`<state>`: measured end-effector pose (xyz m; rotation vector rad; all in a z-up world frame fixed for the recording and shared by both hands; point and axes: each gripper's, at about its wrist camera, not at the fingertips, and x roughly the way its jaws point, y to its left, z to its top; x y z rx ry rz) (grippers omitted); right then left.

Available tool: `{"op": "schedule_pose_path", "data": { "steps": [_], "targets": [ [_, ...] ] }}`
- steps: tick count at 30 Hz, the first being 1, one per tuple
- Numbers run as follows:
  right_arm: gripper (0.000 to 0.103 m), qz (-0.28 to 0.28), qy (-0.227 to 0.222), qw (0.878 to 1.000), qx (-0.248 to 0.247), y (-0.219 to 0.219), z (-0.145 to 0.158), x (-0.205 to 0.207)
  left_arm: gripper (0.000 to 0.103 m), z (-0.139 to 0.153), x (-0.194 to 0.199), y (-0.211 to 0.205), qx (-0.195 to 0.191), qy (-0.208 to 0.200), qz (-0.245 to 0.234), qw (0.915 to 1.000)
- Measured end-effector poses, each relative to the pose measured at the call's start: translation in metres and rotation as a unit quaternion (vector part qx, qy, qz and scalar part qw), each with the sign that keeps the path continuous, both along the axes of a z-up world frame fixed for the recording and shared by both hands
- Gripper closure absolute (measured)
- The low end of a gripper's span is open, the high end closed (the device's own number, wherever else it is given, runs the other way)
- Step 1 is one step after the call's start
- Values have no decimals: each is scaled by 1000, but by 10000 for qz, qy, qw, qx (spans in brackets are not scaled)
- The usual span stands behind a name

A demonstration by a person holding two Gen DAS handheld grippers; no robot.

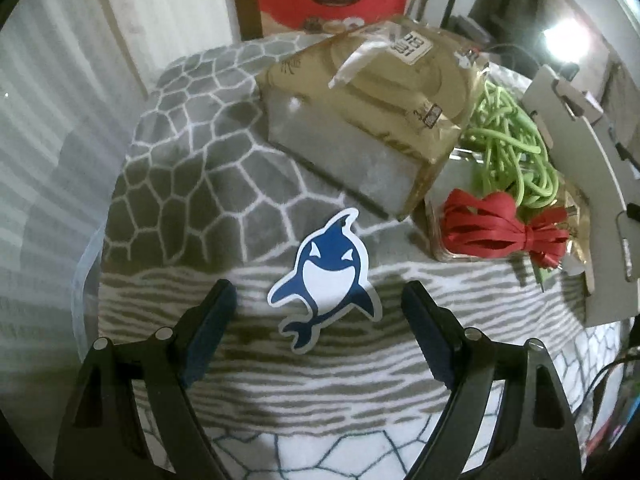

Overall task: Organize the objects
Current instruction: 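Grasp the blue shark sticker with the left gripper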

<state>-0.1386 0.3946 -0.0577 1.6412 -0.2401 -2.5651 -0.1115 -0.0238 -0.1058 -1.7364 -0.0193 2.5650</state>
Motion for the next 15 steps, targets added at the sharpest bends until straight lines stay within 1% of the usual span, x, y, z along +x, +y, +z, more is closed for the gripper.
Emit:
{"op": "schedule_pose_path", "data": {
  "steps": [1,2,4,7,10,13,15],
  "targets": [
    [83,-6,-10,10000,-8,0,0,0,29,1,0,0,7,23,12,10000],
    [83,-11,-15,10000,-11,0,-1,0,34,1,1,0,16,60,28,10000],
    [83,-17,-26,10000,-22,0,-2,1,53,4,2,-2,46,99,87,9999],
    [83,-19,-15,10000,12,0,-3,2,53,6,1,-8,244,62,151,9996],
    [83,-21,-19,10000,1,-1,-3,2,53,10,3,-17,332,102,212,9992],
    [83,-27,-12,10000,-18,-1,-3,2,53,21,5,-22,513,199,222,9982],
    [83,-34,-14,10000,-33,-2,-3,2,53,30,6,-20,558,286,188,9979]
  ]
}}
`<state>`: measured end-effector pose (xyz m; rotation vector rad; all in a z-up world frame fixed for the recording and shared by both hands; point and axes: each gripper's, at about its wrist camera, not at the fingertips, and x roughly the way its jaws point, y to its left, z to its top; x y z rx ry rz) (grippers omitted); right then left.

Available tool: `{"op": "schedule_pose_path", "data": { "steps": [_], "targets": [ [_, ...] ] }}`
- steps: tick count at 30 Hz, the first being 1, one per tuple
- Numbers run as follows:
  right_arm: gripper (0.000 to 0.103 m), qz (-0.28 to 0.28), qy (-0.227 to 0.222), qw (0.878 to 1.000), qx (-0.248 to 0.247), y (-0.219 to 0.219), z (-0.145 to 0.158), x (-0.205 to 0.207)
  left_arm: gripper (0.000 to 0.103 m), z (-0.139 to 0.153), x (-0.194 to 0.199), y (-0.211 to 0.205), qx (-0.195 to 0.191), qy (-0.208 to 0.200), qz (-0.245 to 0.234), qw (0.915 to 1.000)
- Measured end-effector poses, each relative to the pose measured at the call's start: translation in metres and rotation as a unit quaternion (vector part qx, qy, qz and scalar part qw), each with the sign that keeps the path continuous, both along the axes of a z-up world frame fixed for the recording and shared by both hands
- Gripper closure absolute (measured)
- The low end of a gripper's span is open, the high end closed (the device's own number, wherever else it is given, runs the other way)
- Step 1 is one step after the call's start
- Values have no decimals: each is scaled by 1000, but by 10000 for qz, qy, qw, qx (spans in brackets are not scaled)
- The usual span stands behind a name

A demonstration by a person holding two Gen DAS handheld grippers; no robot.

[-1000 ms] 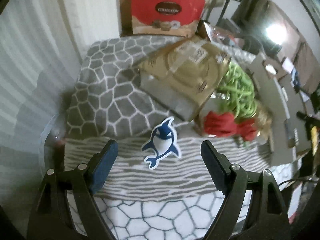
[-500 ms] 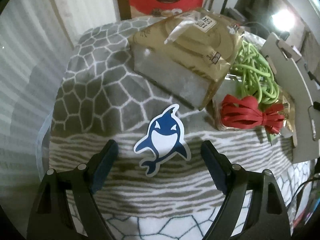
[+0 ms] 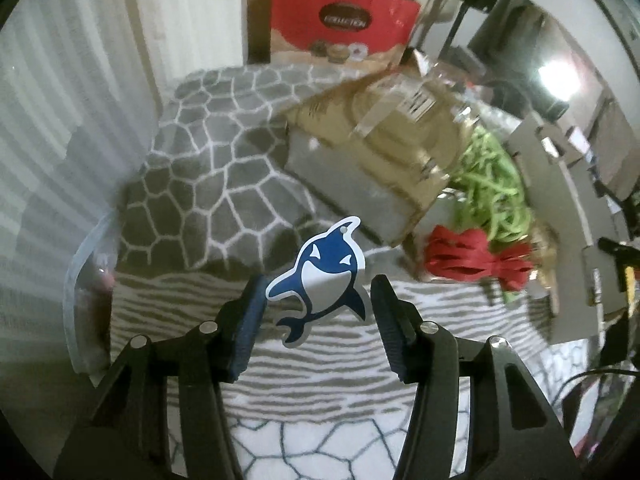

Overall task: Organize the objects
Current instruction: 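Grasp the blue shark sticker with the left gripper, then place the shark sticker onto the tissue box in the cardboard box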

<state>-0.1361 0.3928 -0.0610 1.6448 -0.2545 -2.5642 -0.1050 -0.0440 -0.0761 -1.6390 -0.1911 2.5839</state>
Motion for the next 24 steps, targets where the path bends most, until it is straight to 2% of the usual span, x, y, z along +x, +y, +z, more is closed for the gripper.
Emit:
{"op": "schedule_pose_path", "data": {
  "steps": [5,13,24],
  "targets": [
    [83,-8,-2,10000,-41,0,0,1,53,31,2,11,260,269,-242,9990],
    [83,-13,-32,10000,-70,1,-2,2,53,68,-4,92,556,449,-1134,9910],
    [83,-40,-31,9999,-148,4,-2,2,52,72,-24,224,827,203,-2077,9745]
  ]
}}
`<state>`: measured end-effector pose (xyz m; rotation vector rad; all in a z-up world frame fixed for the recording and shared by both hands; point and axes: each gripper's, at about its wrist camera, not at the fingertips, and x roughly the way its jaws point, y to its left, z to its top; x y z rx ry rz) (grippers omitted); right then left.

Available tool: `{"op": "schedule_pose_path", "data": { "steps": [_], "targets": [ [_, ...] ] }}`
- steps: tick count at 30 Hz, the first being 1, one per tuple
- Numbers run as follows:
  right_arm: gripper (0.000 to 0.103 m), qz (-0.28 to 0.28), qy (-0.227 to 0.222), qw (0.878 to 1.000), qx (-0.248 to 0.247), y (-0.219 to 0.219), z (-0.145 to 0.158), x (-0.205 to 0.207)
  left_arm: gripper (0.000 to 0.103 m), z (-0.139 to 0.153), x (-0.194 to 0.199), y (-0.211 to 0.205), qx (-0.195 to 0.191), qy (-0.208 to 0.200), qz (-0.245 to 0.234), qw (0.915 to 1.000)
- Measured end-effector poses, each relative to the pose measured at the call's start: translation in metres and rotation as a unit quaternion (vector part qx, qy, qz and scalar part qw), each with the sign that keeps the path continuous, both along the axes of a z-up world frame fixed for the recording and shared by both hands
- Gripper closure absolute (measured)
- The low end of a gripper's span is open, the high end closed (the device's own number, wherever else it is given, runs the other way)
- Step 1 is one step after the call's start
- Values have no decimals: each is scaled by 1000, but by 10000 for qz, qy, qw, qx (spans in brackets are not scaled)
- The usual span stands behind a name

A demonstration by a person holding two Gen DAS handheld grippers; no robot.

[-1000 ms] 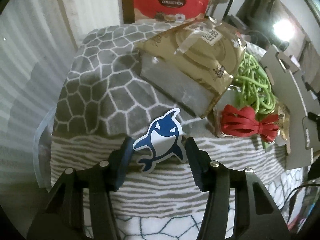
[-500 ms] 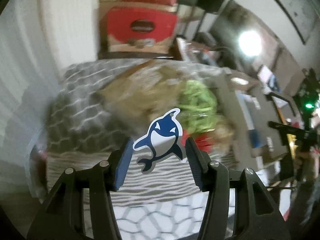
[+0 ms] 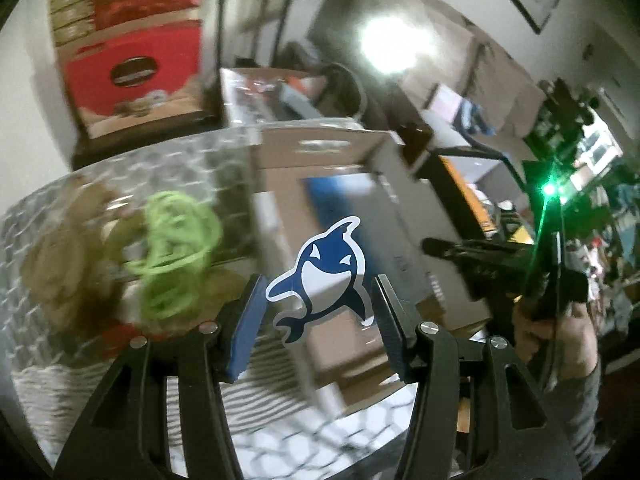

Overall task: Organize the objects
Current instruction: 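Place the shark sticker onto the tissue box in the cardboard box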

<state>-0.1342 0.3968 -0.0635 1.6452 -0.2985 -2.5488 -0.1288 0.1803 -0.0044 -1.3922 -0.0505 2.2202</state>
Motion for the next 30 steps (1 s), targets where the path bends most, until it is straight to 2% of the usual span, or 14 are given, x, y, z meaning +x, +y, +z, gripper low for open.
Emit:
{"op": "schedule_pose_path", "data": {
  "steps": [8,15,18,19,23,27,30],
  "targets": [
    [83,3,15,10000,-92,4,3,3,52,-27,-8,64,-244,-391,-458,9979],
    [82,15,48,9999,-110,5,6,6,51,-42,4,81,-447,-574,-875,9935],
    [82,8,50,9999,-109,5,7,7,35,-44,3,80,-424,-650,-826,9936],
    [82,3,52,9999,-111,5,7,7,32,-43,3,79,-358,-679,-814,9937],
    [82,-1,48,9999,-127,6,8,7,31,-38,2,72,-233,-784,-774,9936],
    [82,13,44,9999,-107,6,8,7,29,-20,3,50,-108,-583,-611,9964],
    [82,10,30,9999,-98,8,7,7,28,-3,1,21,-124,-279,-316,9990]
  ]
}}
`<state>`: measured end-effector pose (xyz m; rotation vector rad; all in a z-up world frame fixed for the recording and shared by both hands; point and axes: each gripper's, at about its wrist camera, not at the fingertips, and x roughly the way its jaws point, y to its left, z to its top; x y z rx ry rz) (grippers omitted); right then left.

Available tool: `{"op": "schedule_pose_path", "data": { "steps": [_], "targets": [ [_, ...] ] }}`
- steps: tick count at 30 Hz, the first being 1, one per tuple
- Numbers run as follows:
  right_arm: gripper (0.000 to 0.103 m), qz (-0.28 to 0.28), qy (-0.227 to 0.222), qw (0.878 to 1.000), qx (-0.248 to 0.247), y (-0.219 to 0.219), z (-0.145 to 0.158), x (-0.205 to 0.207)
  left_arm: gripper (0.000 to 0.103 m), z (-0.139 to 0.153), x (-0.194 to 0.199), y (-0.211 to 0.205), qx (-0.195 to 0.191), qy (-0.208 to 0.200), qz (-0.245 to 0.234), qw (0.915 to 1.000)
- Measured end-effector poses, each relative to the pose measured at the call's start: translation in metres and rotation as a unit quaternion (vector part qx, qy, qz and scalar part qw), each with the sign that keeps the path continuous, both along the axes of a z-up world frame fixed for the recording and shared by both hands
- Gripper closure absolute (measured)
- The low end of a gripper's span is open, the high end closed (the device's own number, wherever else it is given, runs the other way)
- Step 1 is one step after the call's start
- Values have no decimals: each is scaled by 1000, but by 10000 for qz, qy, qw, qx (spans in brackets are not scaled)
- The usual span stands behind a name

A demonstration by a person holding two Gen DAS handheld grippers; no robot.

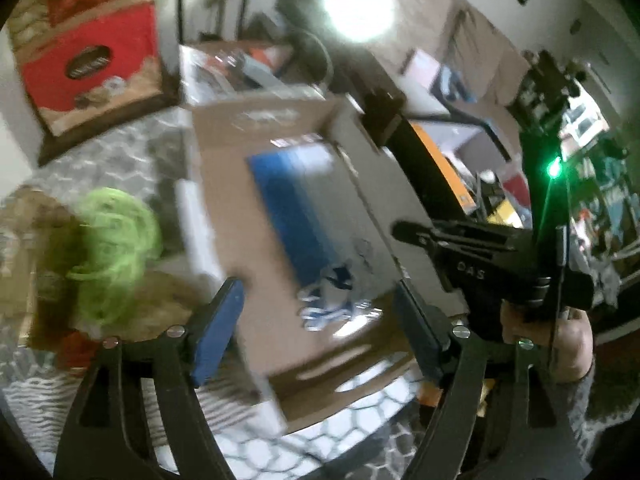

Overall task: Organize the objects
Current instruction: 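Place the shark sticker onto the tissue box in the cardboard box, then grasp the gold snack bag with the left gripper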

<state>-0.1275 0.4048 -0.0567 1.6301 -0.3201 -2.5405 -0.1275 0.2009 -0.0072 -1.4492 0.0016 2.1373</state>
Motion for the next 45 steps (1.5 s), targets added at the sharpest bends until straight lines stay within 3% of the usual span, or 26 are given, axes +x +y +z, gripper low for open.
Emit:
{"op": "schedule_pose_path", "data": {
  "steps": [3,6,11,15,19,22,29,35,38,42,45],
  "targets": [
    [82,-8,-3,10000,-9,0,-1,0,27,10,-4,-28,-145,254,288,9992],
    [82,-9,0,10000,-8,0,-1,-1,17,13,-9,-65,-271,311,588,9974],
    [82,-25,9,10000,-29,0,-2,-1,17,5,-17,-119,-509,300,1074,9925],
    [82,-5,-2,10000,8,-2,-3,-1,17,1,-26,-168,-474,265,1592,9857],
    [82,3,-9,10000,44,-4,-2,0,17,-4,-42,-211,-818,499,2143,9721],
    [82,8,-7,10000,65,-6,-2,-1,17,-10,-55,-226,-1074,637,2184,9678],
    [82,2,-30,9999,113,-8,-2,0,17,-26,-81,-217,-1244,745,1432,9790],
    [82,-19,-71,9998,160,-6,-3,-1,18,-41,-96,-198,-1871,829,1157,9720],
    [82,-23,-78,9999,148,-6,-3,0,28,-47,-103,-196,-1933,745,1039,9728],
    [82,-18,-87,9998,157,-6,-4,0,74,-54,-113,-205,-1557,360,1077,9812],
    [82,-25,-85,9998,151,-6,-3,0,90,-51,-115,-217,-1121,214,1350,9842]
  ]
}}
